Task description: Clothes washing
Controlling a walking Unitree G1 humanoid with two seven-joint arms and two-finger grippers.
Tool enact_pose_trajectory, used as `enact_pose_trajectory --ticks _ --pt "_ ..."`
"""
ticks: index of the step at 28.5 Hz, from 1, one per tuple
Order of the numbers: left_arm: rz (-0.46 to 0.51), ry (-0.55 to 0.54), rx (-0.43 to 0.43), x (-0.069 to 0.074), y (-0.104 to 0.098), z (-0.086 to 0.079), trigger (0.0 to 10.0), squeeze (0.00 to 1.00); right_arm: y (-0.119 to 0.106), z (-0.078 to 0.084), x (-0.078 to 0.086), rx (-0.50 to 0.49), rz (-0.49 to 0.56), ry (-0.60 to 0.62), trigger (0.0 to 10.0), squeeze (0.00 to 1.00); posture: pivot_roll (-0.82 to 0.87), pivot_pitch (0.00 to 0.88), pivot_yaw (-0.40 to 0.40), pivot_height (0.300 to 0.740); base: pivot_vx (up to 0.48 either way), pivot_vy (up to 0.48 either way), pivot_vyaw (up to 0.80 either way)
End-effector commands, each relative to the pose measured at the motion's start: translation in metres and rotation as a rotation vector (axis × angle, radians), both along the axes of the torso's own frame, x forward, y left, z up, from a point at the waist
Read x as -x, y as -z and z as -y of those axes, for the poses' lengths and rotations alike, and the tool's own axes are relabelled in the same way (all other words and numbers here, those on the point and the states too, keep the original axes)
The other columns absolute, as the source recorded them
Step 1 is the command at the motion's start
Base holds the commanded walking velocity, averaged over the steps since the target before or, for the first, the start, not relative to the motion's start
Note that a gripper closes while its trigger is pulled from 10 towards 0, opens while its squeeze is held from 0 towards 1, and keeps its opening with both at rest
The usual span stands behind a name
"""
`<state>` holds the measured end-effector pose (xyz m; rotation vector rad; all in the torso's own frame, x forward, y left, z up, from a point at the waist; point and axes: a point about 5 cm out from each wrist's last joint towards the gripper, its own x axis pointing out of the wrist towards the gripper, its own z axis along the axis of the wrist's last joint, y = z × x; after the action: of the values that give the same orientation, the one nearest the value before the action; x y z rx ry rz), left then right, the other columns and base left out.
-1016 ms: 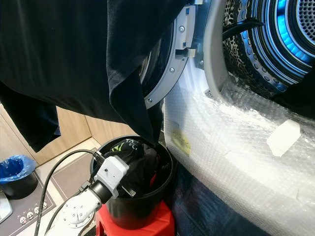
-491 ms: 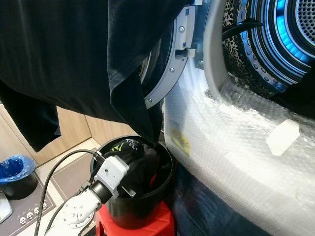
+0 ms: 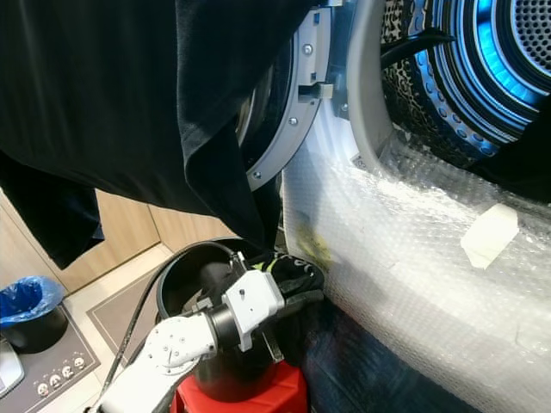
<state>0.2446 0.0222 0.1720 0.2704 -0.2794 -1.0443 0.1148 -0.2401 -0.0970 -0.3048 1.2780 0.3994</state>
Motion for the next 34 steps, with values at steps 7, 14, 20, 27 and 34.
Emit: enact_pose_trajectory --ticks 7,14,20,27,34 --pt "0.023 0.073 0.018 -0.006 -0.017 0.02 10.0 0.0 -0.014 -0.009 -0.024 -0.16 0.202 -0.128 10.0 0.0 -0.08 0.0 0.003 0.74 0.0 0.0 0.0" --pt "0.024 0.116 0.023 -0.01 -0.023 0.036 10.0 0.0 -0.029 -0.006 -0.031 -0.329 0.293 -0.146 10.0 0.0 -0.11 0.0 0.03 0.74 0.0 0.0 0.0" --pt "0.007 0.145 0.01 -0.01 -0.019 0.048 10.0 0.0 -0.055 -0.015 -0.041 -0.6 0.389 -0.113 10.0 0.0 -0.13 0.0 0.049 0.74 0.0 0.0 0.0" --pt "-0.006 0.166 -0.003 -0.008 -0.015 0.051 10.0 0.0 -0.09 -0.021 -0.041 -0.797 0.446 -0.145 10.0 0.0 -0.14 0.0 0.065 0.74 0.0 0.0 0.0" --pt "-0.01 0.166 -0.005 -0.008 -0.014 0.051 10.0 0.0 -0.129 -0.019 -0.062 -0.906 0.593 -0.033 10.0 0.0 -0.15 0.0 0.064 0.74 0.0 0.0 0.0"
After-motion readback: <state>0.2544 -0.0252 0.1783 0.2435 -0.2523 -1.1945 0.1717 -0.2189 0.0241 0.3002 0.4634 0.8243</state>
